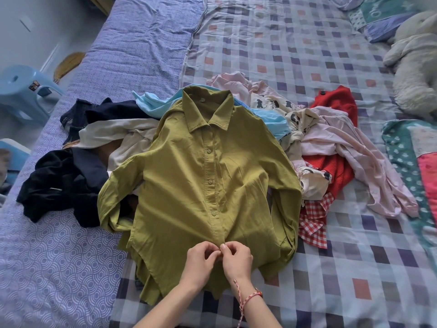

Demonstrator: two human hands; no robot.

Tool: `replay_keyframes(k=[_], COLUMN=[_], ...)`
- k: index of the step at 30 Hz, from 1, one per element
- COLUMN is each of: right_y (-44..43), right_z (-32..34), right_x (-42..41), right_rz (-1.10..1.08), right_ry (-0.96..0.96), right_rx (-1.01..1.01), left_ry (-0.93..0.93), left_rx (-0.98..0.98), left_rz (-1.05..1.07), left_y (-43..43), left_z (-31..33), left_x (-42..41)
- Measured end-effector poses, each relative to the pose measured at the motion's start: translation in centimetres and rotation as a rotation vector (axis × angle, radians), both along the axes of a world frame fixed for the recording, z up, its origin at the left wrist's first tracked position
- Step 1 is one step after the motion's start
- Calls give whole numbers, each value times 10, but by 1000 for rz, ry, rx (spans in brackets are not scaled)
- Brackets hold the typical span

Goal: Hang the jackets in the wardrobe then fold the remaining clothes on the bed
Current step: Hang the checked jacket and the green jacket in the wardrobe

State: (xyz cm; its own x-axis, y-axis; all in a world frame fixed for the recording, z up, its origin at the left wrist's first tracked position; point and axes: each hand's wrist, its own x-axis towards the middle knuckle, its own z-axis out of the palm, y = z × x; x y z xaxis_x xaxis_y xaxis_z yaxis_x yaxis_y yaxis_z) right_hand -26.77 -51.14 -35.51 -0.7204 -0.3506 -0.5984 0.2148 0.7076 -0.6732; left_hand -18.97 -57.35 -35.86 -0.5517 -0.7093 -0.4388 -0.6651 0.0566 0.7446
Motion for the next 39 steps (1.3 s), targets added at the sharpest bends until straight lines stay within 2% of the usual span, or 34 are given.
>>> replay_keyframes(k=[3,9,13,17,22,29,33,36,39], right_y=[3,7,5,3,-1,-5,-8,-3,6], right_z=[-7,-13,-12,-7,-4,-4,0,-3,-4], right_x=[0,-2,-1,-3,1,6,6,3,-2], right_rz=[-4,-155,-254,-248,-226,-187,-87,40,203], right_ry=[-77,-318,-512,-581,-554,-265,-150,-145,-100], right_rx=[-36,-150,-155,-175,-154,-21,13,-10,-58], left_ry=[-34,-60,-20,-5,37,71,71,-34,-78], left_rx=[11,-51,-163,-297,-295,-251,-192,-55,333], left_rz=[-51,-127,-176,-225,-175,-149,-110,-108,34], left_y=[-7,-12,-7,-5,-1,-2,-5,-12,-21], left_z=[-1,-1,1,2,1,-1,-2,0,1], left_x=[0,-3,4,8,9,7,4,-1,-5])
